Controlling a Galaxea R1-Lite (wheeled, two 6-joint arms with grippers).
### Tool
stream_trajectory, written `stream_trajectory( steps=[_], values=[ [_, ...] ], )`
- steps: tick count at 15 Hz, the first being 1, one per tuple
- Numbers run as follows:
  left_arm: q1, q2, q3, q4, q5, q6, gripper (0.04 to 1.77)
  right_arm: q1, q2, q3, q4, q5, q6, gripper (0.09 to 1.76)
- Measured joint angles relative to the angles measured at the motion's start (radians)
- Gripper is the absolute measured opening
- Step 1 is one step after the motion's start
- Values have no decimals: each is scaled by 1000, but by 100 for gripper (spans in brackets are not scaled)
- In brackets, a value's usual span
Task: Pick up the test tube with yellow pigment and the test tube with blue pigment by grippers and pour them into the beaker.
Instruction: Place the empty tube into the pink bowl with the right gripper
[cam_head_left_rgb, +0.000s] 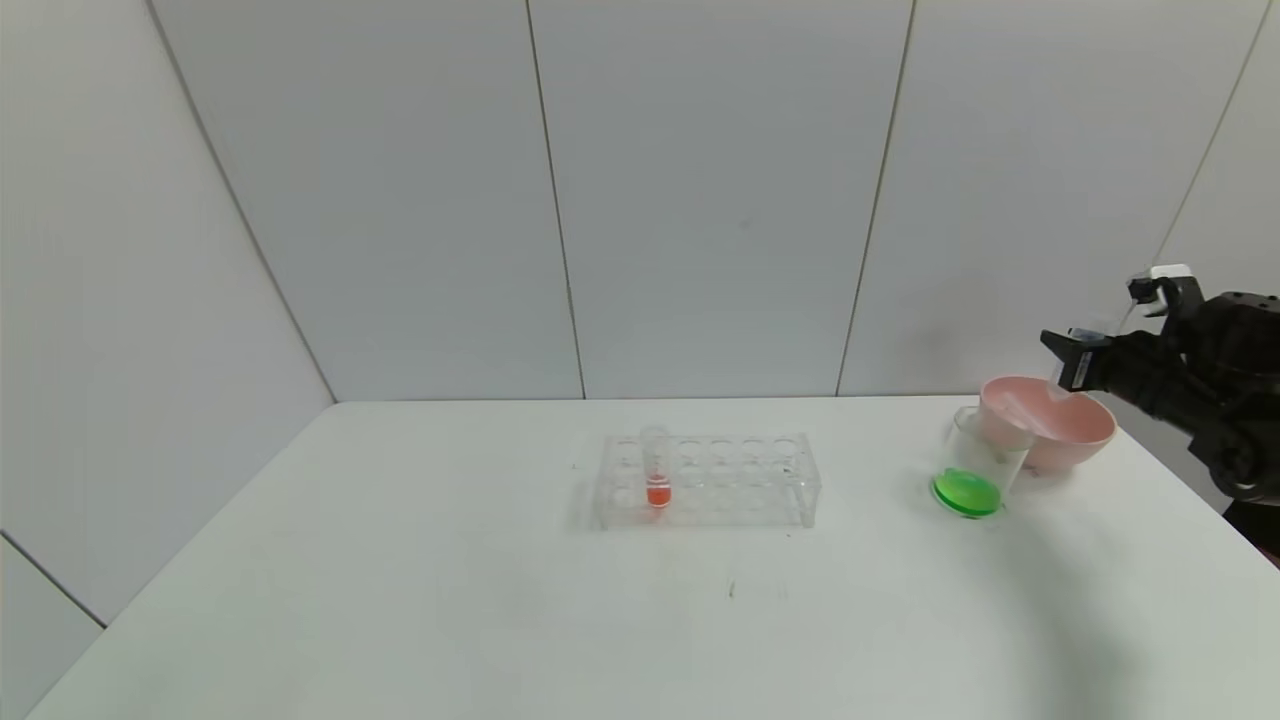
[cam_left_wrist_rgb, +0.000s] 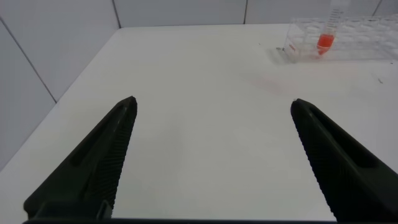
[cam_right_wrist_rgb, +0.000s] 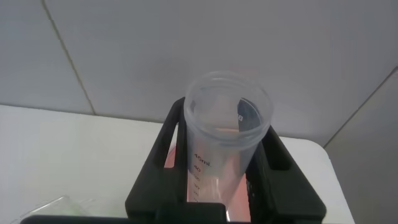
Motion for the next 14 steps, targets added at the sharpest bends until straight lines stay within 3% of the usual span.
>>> stream_trajectory(
  steps=[6, 12, 14],
  values=[
    [0, 0, 0, 0, 0, 0, 176, -14, 114, -108, 17, -21, 2, 59],
    [0, 0, 0, 0, 0, 0, 176, -8, 134, -141, 28, -37, 2, 114],
    [0, 0, 0, 0, 0, 0, 176, 29, 137, -186, 77, -112, 2, 127]
  ],
)
